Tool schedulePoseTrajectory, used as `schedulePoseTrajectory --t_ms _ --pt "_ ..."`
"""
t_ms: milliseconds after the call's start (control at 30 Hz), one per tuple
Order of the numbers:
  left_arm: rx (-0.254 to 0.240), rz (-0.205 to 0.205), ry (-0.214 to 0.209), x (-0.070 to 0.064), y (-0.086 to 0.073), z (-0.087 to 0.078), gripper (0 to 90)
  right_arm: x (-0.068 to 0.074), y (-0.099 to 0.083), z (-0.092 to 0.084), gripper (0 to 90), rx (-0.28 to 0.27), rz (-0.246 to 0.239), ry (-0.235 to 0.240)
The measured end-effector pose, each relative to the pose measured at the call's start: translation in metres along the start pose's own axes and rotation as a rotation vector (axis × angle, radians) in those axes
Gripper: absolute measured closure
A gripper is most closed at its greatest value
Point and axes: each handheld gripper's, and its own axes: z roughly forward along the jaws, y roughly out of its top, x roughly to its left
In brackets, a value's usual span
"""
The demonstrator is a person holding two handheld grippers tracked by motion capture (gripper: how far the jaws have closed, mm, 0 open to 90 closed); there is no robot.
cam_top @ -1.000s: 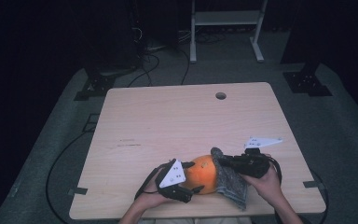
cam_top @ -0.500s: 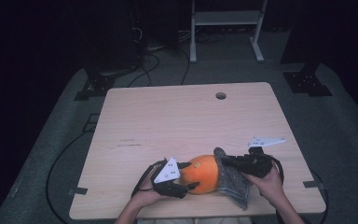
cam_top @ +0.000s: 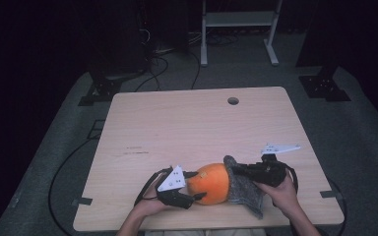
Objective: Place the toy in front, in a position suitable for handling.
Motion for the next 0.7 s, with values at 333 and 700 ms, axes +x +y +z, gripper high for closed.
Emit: schedulePoseTrajectory --t_ms 333,700 --pt "0.007 0.017 -0.030 0.002 -0.002 -0.005 32.6 -0.014 -0.008 0.005 79.3 0.079 0.037 -0.065" --pt "-0.015 0.017 -0.027 -0.003 0.000 0.000 31.3 0.000 0.002 -0.001 79.1 0.030 -0.007 0.002"
